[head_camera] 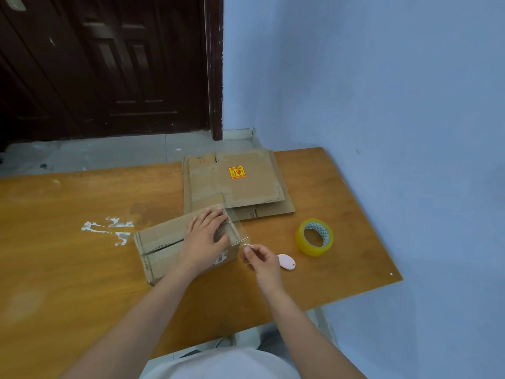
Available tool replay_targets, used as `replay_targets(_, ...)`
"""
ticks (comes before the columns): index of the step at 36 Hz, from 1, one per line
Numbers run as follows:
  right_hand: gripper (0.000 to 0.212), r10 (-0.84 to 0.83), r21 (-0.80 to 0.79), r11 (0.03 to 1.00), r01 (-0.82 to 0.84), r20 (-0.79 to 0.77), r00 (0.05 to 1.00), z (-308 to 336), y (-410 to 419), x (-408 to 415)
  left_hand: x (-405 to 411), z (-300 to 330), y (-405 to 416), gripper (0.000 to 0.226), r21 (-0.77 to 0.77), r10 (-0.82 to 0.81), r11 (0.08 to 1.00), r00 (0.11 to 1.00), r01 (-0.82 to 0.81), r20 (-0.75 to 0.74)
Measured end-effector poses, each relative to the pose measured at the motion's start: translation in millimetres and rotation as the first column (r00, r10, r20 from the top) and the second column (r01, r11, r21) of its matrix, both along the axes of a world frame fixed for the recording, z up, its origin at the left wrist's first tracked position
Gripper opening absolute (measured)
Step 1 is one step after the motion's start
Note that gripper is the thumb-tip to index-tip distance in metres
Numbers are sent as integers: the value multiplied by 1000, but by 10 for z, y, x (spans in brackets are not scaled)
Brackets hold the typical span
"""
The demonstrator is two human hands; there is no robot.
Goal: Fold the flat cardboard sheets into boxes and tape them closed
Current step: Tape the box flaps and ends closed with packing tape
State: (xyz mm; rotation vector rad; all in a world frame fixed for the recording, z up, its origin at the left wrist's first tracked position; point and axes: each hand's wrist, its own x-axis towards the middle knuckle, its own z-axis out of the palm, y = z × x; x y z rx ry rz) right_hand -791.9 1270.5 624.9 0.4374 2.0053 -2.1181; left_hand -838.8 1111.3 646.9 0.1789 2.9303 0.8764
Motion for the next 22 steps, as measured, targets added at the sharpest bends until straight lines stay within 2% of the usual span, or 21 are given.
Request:
replay_targets(7,8,15,8,1000,-15,-27,1000,29,4,-14,3,-44,-8,63,-17,-3,1000,1000,2,-28)
replay_targets(10,12,28,41,999,-26,-55,998,36,6,-28,0,-44,-17,70,-3,-4,1000,999,4,-33)
replay_targets(15,14,81,165,984,-64,-97,992,37,11,-33,-6,-55,-9,63,-22,-4,1000,999,4,-35)
replay_targets(20,22,97,249,966,-71,-95,991,82,11,-39,-3,-53,-19,74,-14,-10,1000,999,9,-46)
replay_targets(22,22,106,295,953,-69,-112,988,105,12,-37,-2,-54,-20,71,-18,-11,1000,999,10,-46)
